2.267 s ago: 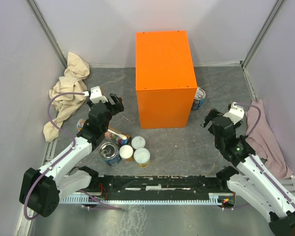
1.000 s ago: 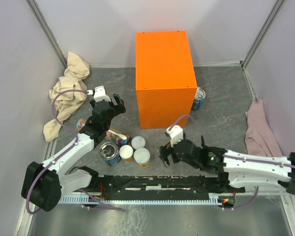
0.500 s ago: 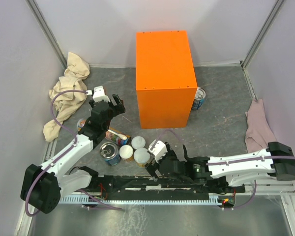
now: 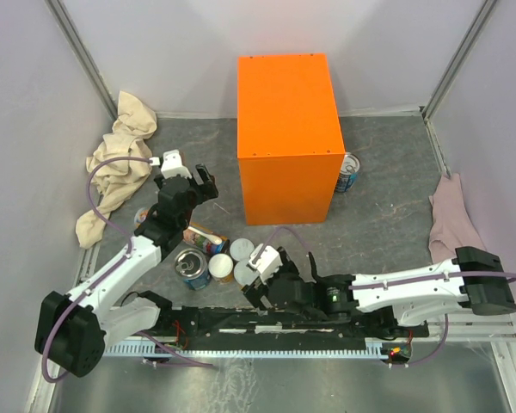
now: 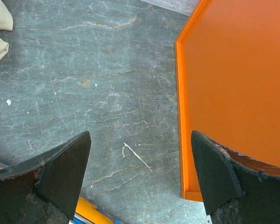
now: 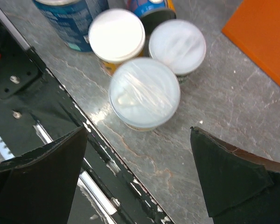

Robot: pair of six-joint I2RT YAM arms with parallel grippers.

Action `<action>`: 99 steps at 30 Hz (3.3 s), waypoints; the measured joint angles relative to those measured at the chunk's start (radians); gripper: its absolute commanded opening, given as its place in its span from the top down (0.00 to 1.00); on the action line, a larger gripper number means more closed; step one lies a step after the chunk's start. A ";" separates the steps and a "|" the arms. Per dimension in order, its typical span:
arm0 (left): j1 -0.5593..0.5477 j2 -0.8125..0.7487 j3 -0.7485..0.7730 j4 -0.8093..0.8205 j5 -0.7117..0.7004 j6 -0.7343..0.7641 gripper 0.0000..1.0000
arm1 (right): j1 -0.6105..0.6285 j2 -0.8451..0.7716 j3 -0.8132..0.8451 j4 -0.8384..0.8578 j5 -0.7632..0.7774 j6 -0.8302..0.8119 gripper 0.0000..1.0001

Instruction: Place and organize the canned foods onto the counter

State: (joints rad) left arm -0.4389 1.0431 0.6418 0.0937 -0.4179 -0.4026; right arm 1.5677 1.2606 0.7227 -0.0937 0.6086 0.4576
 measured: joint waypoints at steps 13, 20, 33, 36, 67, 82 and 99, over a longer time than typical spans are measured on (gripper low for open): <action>0.094 -0.003 0.150 -0.152 -0.016 -0.001 0.04 | 0.006 0.190 0.195 0.028 -0.043 -0.131 0.00; 0.215 -0.005 0.190 -0.208 0.040 -0.030 0.04 | 0.008 0.332 0.287 0.083 -0.056 -0.201 0.00; 0.282 -0.022 0.185 -0.237 0.115 -0.050 0.04 | -0.050 0.451 0.392 0.165 -0.141 -0.230 0.00; 0.292 -0.023 0.176 -0.237 0.127 -0.050 0.04 | -0.066 0.467 0.400 0.181 -0.169 -0.229 0.00; 0.366 -0.024 0.136 -0.245 0.218 -0.049 0.04 | -0.179 0.657 0.524 0.240 -0.352 -0.237 0.01; 0.382 -0.021 0.125 -0.241 0.240 -0.049 0.04 | -0.201 0.687 0.526 0.316 -0.386 -0.239 0.00; 0.393 -0.014 0.118 -0.233 0.258 -0.049 0.04 | -0.217 0.721 0.532 0.391 -0.417 -0.262 0.32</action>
State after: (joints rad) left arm -0.0456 1.0286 0.7601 -0.1394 -0.1596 -0.4519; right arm 1.3506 1.9816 1.2549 0.2970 0.1921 0.1951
